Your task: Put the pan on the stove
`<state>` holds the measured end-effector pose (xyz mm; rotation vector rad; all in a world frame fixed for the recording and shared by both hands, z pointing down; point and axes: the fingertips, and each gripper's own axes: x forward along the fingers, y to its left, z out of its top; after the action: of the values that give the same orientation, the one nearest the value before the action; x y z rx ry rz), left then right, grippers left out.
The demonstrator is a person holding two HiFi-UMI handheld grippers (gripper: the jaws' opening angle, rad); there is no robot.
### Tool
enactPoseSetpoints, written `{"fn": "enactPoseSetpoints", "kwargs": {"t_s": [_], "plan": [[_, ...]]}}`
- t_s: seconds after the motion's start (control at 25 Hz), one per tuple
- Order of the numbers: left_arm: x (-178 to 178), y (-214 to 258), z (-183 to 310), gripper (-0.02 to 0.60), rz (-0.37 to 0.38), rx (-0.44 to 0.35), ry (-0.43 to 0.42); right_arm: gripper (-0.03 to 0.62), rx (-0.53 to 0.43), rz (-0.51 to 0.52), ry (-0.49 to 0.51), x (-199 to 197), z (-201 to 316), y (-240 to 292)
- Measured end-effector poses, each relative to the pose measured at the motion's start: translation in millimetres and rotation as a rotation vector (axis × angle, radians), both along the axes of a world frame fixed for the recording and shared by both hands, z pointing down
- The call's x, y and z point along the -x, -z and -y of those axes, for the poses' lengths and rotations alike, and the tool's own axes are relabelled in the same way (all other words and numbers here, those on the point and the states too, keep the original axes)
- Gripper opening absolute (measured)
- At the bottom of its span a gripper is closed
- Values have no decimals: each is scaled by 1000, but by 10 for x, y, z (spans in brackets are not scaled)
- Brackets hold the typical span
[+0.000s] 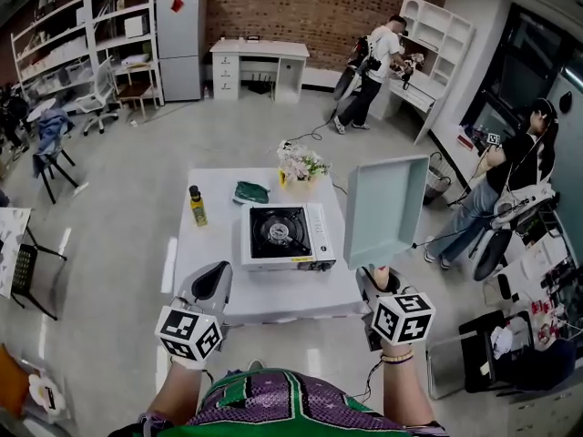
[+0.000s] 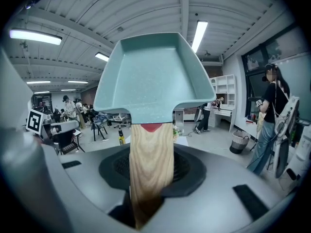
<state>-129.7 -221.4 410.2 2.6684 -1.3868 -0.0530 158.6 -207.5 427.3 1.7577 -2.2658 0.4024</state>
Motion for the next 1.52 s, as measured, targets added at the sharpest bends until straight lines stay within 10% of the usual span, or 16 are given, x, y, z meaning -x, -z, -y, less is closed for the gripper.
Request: {"fn": "enactPoseSetpoints", "kwargs": {"t_s": [1.52], "plan": [[445,-515,892,18,2,84,-37,124,112,33,-39,582,1327,-495]]}}
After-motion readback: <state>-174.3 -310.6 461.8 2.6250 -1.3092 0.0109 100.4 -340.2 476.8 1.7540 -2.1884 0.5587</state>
